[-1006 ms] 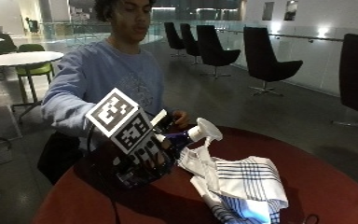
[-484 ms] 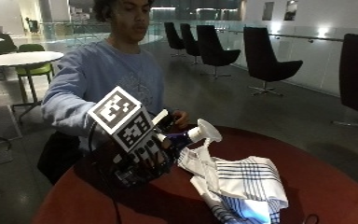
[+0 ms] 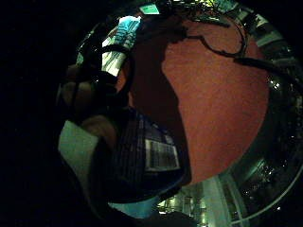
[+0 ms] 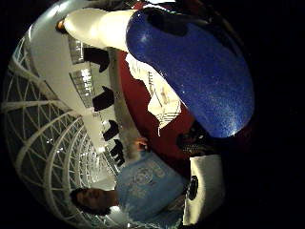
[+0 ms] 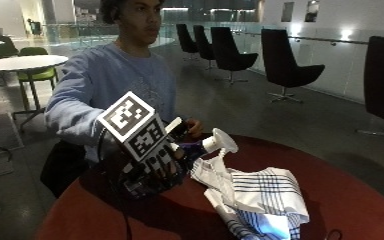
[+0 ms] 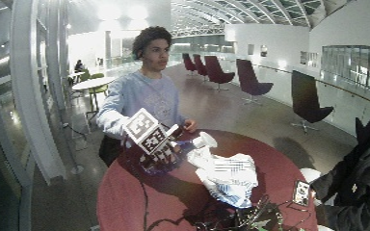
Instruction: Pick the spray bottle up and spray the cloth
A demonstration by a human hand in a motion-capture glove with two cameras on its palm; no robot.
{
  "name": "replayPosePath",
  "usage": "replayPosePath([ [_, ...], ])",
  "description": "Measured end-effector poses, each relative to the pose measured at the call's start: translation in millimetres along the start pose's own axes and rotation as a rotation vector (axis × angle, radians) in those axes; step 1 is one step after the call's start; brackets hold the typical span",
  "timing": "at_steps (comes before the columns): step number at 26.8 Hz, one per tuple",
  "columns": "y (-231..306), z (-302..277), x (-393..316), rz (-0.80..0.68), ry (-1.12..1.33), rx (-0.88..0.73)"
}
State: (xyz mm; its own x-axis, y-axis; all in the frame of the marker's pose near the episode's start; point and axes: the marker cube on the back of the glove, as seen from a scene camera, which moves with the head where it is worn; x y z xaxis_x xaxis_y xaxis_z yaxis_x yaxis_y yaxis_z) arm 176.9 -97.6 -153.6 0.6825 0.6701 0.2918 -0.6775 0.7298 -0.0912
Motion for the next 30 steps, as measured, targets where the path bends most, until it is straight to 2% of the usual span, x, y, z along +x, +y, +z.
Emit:
replayPosePath([
  [20,2,3,-9,-0.026,-0.037,0.012],
  [24,9,5,-28,-0.119,-0.154,0.08],
  [30,25,11,-86,-0.376,-0.462,0.241],
])
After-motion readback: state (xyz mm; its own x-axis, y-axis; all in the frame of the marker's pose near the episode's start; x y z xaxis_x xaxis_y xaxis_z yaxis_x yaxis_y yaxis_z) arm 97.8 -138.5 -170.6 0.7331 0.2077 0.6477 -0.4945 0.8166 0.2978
